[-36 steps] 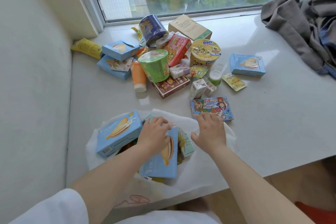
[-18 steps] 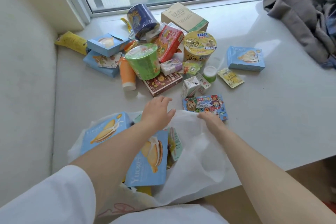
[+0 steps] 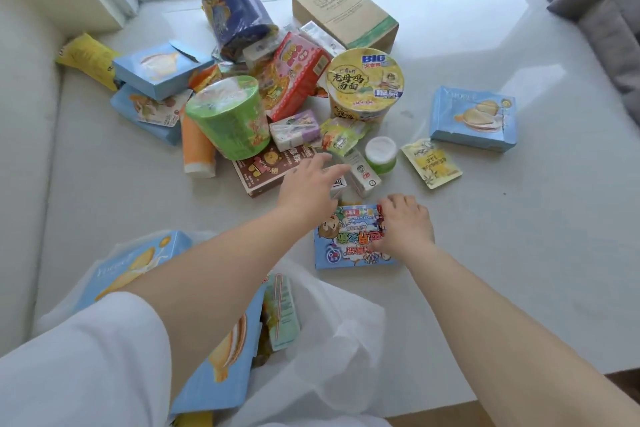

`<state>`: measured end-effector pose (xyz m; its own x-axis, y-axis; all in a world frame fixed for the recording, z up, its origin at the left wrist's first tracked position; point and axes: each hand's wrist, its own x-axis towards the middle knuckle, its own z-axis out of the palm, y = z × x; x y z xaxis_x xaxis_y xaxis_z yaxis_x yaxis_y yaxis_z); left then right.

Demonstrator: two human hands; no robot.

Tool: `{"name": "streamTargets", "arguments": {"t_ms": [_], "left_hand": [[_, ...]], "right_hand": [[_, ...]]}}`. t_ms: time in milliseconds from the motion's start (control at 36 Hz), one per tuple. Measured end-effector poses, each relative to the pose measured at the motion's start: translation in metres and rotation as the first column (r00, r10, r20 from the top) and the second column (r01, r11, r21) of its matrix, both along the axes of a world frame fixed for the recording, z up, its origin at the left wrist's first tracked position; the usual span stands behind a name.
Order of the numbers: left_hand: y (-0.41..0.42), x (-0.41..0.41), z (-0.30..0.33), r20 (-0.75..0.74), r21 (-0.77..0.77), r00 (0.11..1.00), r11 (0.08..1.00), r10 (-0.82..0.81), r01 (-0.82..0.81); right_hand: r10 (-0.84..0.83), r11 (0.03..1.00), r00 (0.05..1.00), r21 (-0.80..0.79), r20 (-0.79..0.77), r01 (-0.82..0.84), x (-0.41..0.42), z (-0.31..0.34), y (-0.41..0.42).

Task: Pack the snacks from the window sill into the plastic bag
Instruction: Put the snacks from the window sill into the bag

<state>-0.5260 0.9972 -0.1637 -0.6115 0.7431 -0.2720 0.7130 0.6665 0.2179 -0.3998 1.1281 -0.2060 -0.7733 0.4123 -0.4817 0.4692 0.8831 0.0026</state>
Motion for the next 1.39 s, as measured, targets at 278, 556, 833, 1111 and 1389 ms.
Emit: {"name": "streamTargets", "arguments": {"t_ms": [278,556,833,1111,1389], "left_hand": [[0.007,-0.005,-0.013,0.048,-0.058,0.993,0.993,0.104,-0.101],[-0.049,-0.016,-0.032,0.034,-0.198,0.977,0.959,0.213,-0.202],[-0.081,-0.005,-0.055,0.095,-0.409,0.947,0.879,0.307,-0.244],[-0.077,0.003,-0.065,0.133,-0.355,0.901,0.869,0.412,-0.345],[-0.062,-0.009,-0.053,0.129,-0.112,0.922,0.929,0.366,-0.353]], "right_hand": [[0.09,0.995,0.967,-0.059,0.239,-0.078,-0.012,-0.014,0.002],[0.082,0.981,0.991,-0.184,0.108,-0.061,0.0,-0.004,-0.016],[0.103,0.952,0.993,-0.295,0.05,-0.084,-0.018,-0.003,-0.036],[-0.085,0.912,0.962,-0.369,0.261,0.181,-0.034,-0.014,-0.035],[-0.169,0.926,0.976,-0.317,0.135,0.204,-0.016,-0.007,-0.02]]}}
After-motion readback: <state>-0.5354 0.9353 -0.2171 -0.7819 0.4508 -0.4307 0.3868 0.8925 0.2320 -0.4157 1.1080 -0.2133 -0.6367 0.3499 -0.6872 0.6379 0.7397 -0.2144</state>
